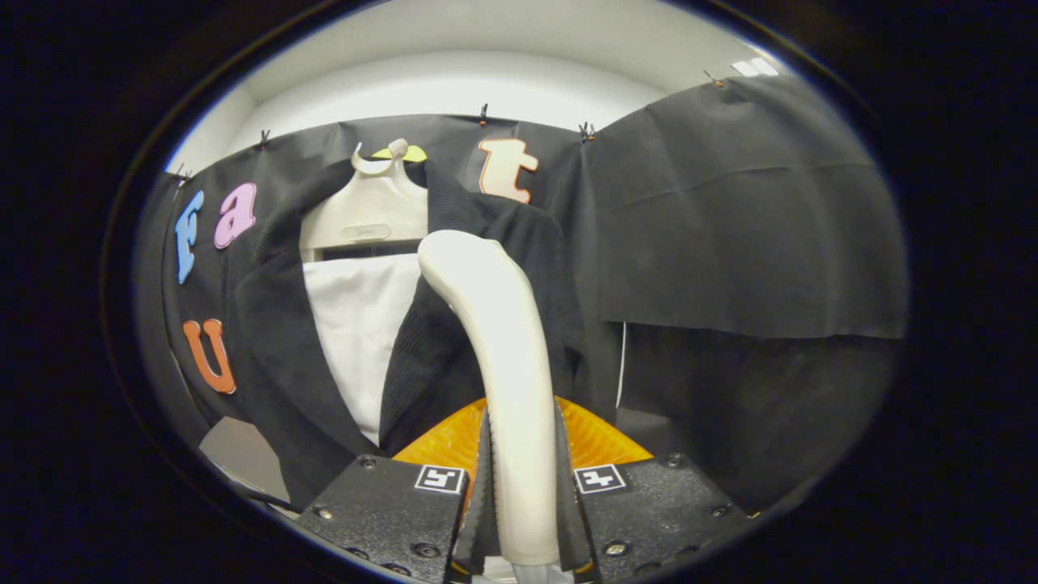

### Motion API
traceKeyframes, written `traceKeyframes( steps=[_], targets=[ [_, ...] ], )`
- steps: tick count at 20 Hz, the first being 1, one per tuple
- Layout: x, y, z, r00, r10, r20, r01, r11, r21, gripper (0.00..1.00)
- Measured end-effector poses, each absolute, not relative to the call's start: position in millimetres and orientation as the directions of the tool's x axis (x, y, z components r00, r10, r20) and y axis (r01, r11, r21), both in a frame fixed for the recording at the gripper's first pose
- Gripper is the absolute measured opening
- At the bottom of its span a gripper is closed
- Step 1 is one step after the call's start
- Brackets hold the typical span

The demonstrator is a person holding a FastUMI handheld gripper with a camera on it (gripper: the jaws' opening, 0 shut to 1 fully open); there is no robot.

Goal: Iron the clothes twice with a garment steamer, once on the left side and once on the right side.

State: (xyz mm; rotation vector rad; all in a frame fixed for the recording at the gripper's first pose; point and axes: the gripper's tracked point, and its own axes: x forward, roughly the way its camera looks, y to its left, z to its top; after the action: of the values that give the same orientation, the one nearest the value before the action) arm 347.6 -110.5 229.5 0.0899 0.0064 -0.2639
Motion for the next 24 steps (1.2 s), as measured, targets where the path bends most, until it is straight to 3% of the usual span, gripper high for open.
traceKeyframes(
  steps=[24],
  targets=[
    [329.4,-83.3,71.7,0.934,-0.299,-0.195,0.299,0.954,-0.029,0.36]
  ],
)
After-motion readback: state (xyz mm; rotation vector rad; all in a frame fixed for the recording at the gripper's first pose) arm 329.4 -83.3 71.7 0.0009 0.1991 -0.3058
